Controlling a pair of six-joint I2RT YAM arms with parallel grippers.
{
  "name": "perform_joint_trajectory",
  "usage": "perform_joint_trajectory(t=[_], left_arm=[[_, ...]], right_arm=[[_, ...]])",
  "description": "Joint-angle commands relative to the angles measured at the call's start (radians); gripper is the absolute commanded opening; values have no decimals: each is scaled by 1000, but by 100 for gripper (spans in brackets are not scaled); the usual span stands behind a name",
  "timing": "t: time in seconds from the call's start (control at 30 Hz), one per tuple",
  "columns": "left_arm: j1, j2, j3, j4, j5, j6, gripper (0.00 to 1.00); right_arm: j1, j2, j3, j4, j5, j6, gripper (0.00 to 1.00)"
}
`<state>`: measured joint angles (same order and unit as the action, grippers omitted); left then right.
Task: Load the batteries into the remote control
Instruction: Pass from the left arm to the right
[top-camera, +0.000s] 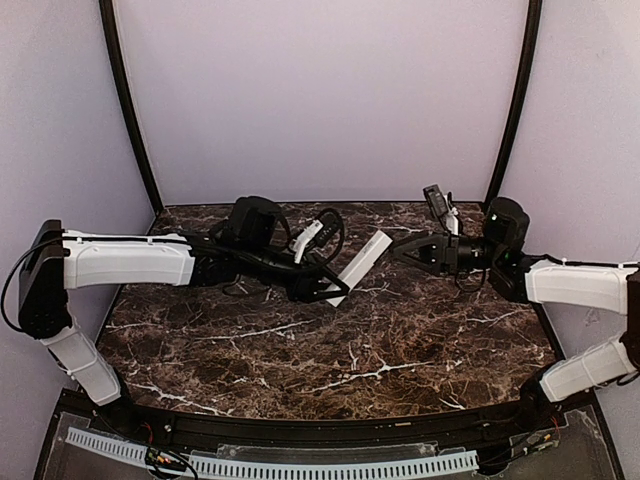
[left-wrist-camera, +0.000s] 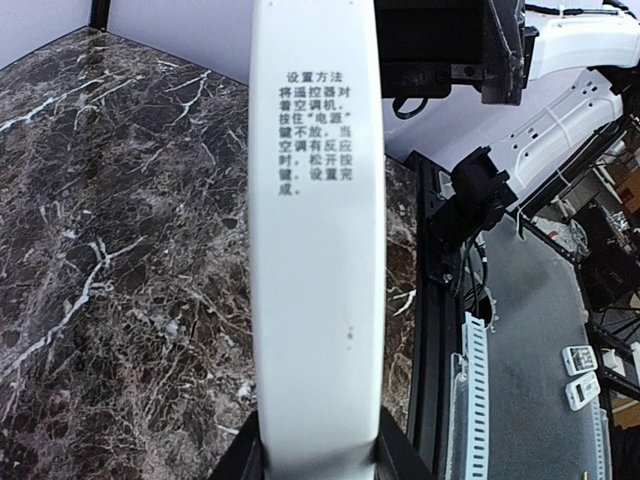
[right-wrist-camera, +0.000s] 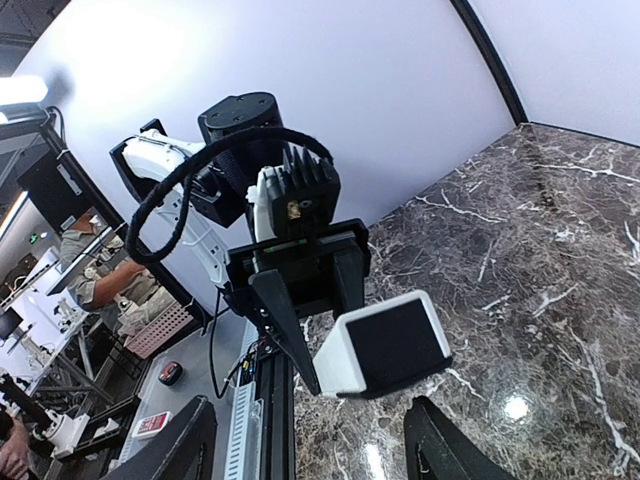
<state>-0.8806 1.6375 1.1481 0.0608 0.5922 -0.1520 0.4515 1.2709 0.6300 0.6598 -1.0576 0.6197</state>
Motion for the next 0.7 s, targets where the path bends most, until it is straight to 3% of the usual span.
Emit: perform_joint_trajectory(t=[0.0, 0.37, 0.67], left_arm=[[4, -60, -51, 162, 89, -93, 19], [3, -54, -83, 235, 129, -127, 19], [4, -50, -94, 258, 141, -139, 19]], right_arm=[[43, 53, 48, 79, -24, 15, 63], [101, 150, 130, 134, -31, 35, 56], [113, 173, 150, 155, -39, 48, 31]])
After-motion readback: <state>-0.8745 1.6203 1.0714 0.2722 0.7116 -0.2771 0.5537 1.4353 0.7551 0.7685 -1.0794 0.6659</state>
